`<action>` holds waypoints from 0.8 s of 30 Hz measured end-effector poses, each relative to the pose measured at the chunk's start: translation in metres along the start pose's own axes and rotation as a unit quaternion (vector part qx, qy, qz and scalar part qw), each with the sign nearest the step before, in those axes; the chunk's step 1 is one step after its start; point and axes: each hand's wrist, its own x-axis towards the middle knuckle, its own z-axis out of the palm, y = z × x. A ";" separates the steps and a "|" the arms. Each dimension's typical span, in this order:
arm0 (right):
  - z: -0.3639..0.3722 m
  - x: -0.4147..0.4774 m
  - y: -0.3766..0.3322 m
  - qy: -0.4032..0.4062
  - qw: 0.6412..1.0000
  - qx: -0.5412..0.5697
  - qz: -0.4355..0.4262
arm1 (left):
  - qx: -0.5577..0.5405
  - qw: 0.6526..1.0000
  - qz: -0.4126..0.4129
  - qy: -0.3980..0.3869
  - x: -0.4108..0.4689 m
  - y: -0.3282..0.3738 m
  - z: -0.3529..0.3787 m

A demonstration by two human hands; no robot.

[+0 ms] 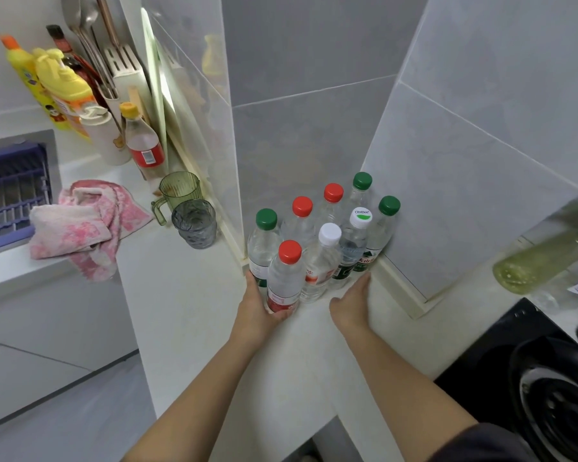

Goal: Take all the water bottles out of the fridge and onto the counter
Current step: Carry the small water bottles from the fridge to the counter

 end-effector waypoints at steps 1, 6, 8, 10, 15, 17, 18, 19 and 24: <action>0.003 0.003 -0.006 0.018 1.000 -0.012 0.014 | 0.003 1.000 0.001 -0.002 0.000 0.000 0.000; 0.018 0.007 -0.034 0.067 0.993 -0.082 0.056 | 0.005 1.000 0.005 -0.001 0.002 0.002 0.000; 0.021 0.007 -0.036 0.068 0.992 -0.089 0.059 | 0.000 1.000 0.007 0.000 0.002 0.003 0.000; 0.021 0.007 -0.035 0.067 0.992 -0.095 0.058 | -0.007 1.000 0.007 0.000 0.001 0.003 0.001; 0.016 0.004 -0.034 0.055 0.994 -0.088 0.044 | -0.001 1.000 0.005 -0.002 -0.002 0.002 0.000; 0.009 -0.002 -0.031 0.037 0.994 -0.102 0.031 | 0.009 1.000 0.011 -0.009 -0.006 0.000 -0.005; 0.005 -0.006 -0.028 0.030 0.993 -0.108 0.023 | 0.019 1.000 0.016 -0.013 -0.010 -0.001 -0.009; 0.001 -0.012 -0.025 0.025 0.993 -0.113 0.013 | 0.034 0.999 0.023 -0.015 -0.013 -0.002 -0.013; -0.016 -0.055 -0.001 -0.008 0.982 -0.176 -0.060 | 0.166 0.986 -0.015 -0.009 -0.043 -0.009 -0.032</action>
